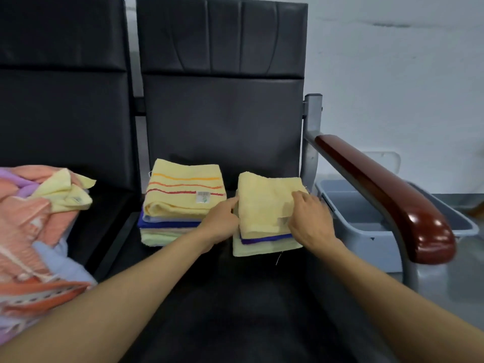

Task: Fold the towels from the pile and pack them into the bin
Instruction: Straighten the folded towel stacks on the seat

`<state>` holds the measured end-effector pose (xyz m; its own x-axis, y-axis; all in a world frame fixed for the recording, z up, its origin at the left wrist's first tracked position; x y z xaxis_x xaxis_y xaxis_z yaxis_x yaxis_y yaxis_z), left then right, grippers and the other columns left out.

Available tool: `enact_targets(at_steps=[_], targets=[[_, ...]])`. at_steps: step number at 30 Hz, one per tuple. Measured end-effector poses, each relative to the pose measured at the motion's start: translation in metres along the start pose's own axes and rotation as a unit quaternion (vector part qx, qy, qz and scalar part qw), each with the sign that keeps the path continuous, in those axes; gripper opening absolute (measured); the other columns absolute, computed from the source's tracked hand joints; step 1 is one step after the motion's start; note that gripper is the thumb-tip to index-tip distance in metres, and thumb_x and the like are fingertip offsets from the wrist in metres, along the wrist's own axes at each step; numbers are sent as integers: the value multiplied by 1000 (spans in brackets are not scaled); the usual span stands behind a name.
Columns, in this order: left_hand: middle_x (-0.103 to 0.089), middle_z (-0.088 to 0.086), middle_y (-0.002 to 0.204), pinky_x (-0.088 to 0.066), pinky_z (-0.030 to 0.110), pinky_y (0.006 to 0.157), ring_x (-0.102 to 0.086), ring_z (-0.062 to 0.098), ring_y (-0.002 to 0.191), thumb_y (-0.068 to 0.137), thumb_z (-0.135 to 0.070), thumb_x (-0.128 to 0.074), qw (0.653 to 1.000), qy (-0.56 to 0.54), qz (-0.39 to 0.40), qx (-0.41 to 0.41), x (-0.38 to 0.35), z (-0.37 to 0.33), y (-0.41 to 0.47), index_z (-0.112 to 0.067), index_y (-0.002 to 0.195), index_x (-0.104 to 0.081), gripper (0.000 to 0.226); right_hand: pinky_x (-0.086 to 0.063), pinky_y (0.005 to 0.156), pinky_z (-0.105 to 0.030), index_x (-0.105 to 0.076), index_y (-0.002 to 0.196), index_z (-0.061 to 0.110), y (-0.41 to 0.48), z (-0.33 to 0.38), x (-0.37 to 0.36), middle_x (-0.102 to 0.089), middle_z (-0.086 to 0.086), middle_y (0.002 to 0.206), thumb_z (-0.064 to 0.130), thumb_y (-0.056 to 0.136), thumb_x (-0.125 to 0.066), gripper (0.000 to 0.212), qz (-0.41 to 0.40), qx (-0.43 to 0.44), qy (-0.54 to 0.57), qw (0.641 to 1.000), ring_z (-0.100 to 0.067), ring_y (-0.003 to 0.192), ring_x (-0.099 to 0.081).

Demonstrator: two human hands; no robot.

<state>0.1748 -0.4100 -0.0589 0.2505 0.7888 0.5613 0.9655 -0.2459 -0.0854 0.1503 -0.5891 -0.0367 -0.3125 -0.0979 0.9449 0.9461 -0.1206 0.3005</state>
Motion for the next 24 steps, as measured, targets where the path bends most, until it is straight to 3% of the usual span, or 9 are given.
enact_targets(at_steps=[2, 4, 8, 11, 14, 17, 19, 21, 24], targets=[[-55, -2, 133, -51, 28, 92, -63, 12, 108, 94, 0, -45, 1000, -9, -10, -12, 24, 7, -22, -21, 135, -53, 46, -39, 98, -38, -50, 128, 10, -11, 26, 4, -53, -8, 133, 8, 88, -46, 40, 10, 35, 9, 999, -28, 120, -48], [-63, -2, 116, -57, 25, 81, -68, 11, 92, 97, -2, -41, 999, -20, -25, -17, 56, 20, -45, -21, 113, -64, 34, -42, 98, -38, -51, 130, 11, -23, 61, 9, -50, -8, 135, 5, 89, -46, 42, 34, 61, 68, 995, -26, 121, -46], [-69, 6, 101, -56, 28, 66, -69, 16, 77, 92, 6, -41, 993, -29, -115, -25, 141, 57, -88, -22, 89, -68, 39, -45, 97, -36, -53, 130, 12, -40, 146, 20, -50, -5, 133, 6, 92, -44, 39, 56, 144, 135, 979, -23, 119, -49], [-68, 10, 90, -53, 30, 65, -64, 19, 71, 87, 12, -38, 975, -46, -215, -30, 201, 99, -117, -24, 80, -66, 47, -44, 99, -39, -57, 126, 11, -48, 215, 22, -55, -7, 130, 6, 92, -43, 37, 85, 214, 155, 961, -25, 117, -52], [-66, -1, 85, -47, 27, 71, -62, 18, 79, 84, 13, -42, 941, -33, -334, -46, 243, 134, -149, -25, 84, -67, 46, -47, 94, -37, -60, 122, 12, -56, 275, 20, -61, -7, 123, 11, 95, -45, 31, 113, 261, 178, 942, -25, 112, -56], [-63, -4, 98, -39, 18, 80, -58, 12, 89, 81, 10, -48, 905, 60, -420, -37, 276, 160, -182, -21, 97, -70, 41, -47, 92, -30, -59, 124, 14, -60, 329, 10, -63, -4, 122, 14, 97, -48, 30, 135, 283, 215, 925, -20, 112, -58], [-61, 3, 109, -42, 29, 90, -57, 20, 99, 81, 4, -53, 884, 114, -453, -19, 296, 175, -197, -18, 106, -69, 37, -46, 89, -26, -59, 124, 14, -63, 358, 0, -64, -3, 121, 14, 97, -49, 29, 155, 286, 238, 915, -18, 112, -58], [-54, 10, 123, -39, 43, 96, -48, 31, 117, 85, -9, -58, 878, 205, -430, 56, 305, 194, -206, -18, 122, -63, 38, -46, 89, -27, -61, 122, 14, -65, 381, -10, -64, -3, 121, 14, 96, -49, 29, 168, 286, 255, 908, -19, 111, -58], [-41, 12, 137, -32, 44, 102, -34, 34, 128, 91, -33, -58, 874, 271, -347, 205, 310, 228, -221, -16, 139, -45, 52, -46, 89, -27, -63, 121, 15, -73, 407, -26, -64, -1, 122, 15, 95, -49, 30, 181, 284, 279, 899, -19, 110, -59]])
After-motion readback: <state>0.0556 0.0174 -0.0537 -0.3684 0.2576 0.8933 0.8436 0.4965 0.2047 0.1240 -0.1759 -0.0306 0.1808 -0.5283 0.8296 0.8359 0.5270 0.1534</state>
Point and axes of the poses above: each hand's wrist, its own y-axis towards the middle knuckle, its own x-axis out of the back of the hand, z = x × y, the point moved 6 cm from there along y, towards the middle knuckle
